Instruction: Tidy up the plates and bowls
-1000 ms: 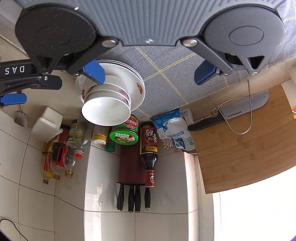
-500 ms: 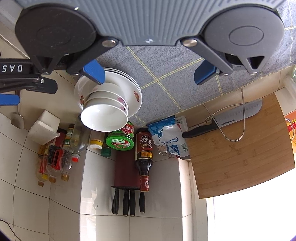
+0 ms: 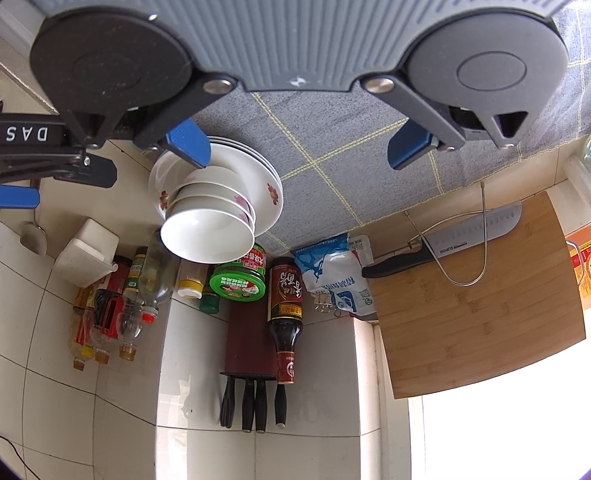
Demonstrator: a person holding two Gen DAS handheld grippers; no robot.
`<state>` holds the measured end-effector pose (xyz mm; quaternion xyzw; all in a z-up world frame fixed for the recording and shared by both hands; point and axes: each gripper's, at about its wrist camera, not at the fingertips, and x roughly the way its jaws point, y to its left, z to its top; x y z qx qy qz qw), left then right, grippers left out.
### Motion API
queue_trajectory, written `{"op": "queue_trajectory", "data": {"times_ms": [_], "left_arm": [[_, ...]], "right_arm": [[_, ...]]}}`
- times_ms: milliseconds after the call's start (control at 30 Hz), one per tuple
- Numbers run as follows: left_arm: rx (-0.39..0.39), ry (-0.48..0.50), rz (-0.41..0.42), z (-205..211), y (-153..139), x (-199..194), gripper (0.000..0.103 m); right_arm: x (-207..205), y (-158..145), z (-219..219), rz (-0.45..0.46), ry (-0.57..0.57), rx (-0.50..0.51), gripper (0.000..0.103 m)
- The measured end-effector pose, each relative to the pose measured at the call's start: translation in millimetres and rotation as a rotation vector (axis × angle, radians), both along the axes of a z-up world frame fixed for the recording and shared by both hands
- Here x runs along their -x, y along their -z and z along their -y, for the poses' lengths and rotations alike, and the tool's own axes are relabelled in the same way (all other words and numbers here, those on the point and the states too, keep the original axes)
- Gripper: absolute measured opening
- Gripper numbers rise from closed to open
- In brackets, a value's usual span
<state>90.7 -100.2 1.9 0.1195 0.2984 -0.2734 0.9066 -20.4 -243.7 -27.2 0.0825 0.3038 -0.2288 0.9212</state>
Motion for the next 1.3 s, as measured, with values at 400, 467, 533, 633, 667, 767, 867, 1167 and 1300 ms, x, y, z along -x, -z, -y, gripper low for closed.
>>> {"op": "queue_trajectory", "data": {"times_ms": [400,467,533,633,667,767,867,1167,1300], "left_arm": [[0.003,0.005,0.005,-1.6,-2.0,1.6,0.100],[0.002,0.003,0.006,-1.6,-2.1,1.5,0.100],[0.003,0.003,0.004,-2.4,-2.0,1.1,0.100],[0.004,0.002,0.005,-3.0,-2.1,1.2,0.100],[0.005,0.001,0.006,-3.1,-2.3,1.3,0.100],[0.006,0.003,0.005,-4.0,-2.8,1.1,0.100],[0.007,0.003,0.004,-4.1,-3.2,0.9,0.100],[0.006,0.000,0.004,-3.4,-4.0,-0.4,0.100],[0.006,0.000,0.003,-3.5,-4.0,-0.6,0.100]], "right_arm": [[1.7,0.0,0.6,0.003,0.001,-0.012,0.103],[1.2,-0.1,-0.3,0.000,-0.002,-0.013,0.103],[0.9,-0.3,-0.5,0.001,-0.002,-0.012,0.103],[0.8,-0.4,-1.1,0.002,-0.002,-0.012,0.103],[0.6,-0.4,-1.3,0.002,-0.002,-0.013,0.103],[0.7,-0.6,-1.6,0.002,-0.002,-0.011,0.103],[1.0,-0.7,-2.2,0.003,-0.001,-0.009,0.103],[1.0,-2.5,-3.6,0.006,-0.007,-0.009,0.103],[0.5,-3.0,-3.7,0.008,-0.008,-0.008,0.103]]}}
